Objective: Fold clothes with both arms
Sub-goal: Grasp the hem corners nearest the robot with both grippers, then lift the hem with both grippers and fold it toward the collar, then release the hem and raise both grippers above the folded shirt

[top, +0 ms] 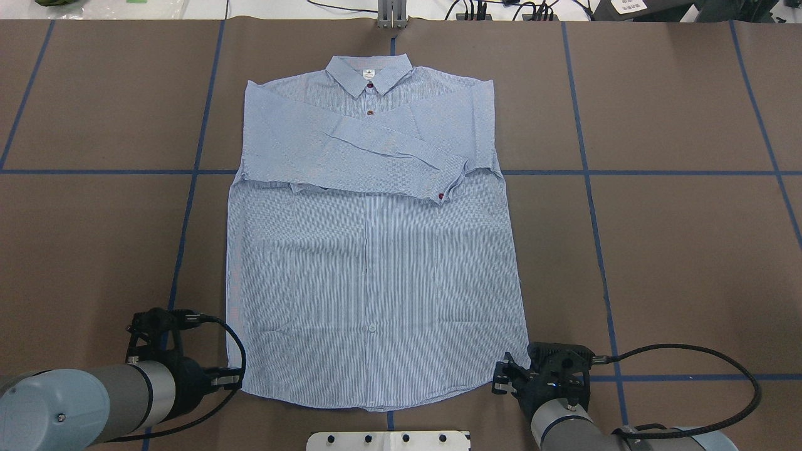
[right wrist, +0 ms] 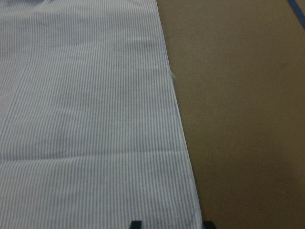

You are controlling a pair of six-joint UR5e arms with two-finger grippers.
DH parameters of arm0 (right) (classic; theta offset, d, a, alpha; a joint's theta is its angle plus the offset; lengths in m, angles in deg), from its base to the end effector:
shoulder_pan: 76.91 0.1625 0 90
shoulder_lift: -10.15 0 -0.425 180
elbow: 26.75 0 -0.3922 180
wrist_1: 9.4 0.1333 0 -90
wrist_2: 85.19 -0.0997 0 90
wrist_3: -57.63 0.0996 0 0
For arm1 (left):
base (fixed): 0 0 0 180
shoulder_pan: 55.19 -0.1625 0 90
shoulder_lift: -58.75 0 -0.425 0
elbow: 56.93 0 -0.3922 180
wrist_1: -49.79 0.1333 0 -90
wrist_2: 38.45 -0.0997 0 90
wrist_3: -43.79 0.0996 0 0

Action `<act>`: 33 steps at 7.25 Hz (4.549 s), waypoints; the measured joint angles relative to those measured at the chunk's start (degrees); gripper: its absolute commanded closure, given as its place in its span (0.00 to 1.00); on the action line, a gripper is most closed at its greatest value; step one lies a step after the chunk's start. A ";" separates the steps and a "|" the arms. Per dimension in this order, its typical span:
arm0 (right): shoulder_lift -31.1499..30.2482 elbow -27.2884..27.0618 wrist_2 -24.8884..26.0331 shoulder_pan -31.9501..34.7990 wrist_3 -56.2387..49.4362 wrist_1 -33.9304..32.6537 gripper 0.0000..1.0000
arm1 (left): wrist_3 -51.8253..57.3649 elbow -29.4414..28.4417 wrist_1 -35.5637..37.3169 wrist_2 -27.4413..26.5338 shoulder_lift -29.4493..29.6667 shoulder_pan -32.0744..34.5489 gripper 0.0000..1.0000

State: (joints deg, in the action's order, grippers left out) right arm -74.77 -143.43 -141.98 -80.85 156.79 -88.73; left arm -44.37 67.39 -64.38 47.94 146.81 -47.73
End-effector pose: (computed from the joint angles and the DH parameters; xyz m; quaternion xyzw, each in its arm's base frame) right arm -0.5126 -0.1530 0.3736 0.2251 -0.3749 0.1440 0.8877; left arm 0.4328 -0.1974 0.3488 0.0660 0.4697 -0.0581 0.8785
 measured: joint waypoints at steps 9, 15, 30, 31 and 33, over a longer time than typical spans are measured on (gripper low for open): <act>-1.03 -23.86 -5.16 0.16 0.64 -18.35 1.00 | 0.49 17.02 8.54 6.68 -1.61 0.81 1.00; 19.70 -28.15 -19.57 18.10 -7.78 -44.10 1.00 | 16.48 17.02 30.56 16.90 12.41 20.00 1.00; 32.34 28.59 -28.52 42.91 -24.48 0.57 1.00 | 36.53 -35.04 -1.81 11.41 28.44 37.97 1.00; 33.02 29.30 -28.77 43.21 -24.82 0.76 1.00 | 36.67 -35.14 -1.89 11.42 28.47 38.00 1.00; 33.80 30.00 -28.97 43.45 -25.16 0.84 1.00 | 38.55 -35.25 -1.87 11.51 29.01 38.46 1.00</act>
State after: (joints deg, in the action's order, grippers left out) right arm -40.97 -113.43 -170.95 -37.40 131.63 -87.90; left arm -5.81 32.14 -66.25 59.45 175.83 -9.26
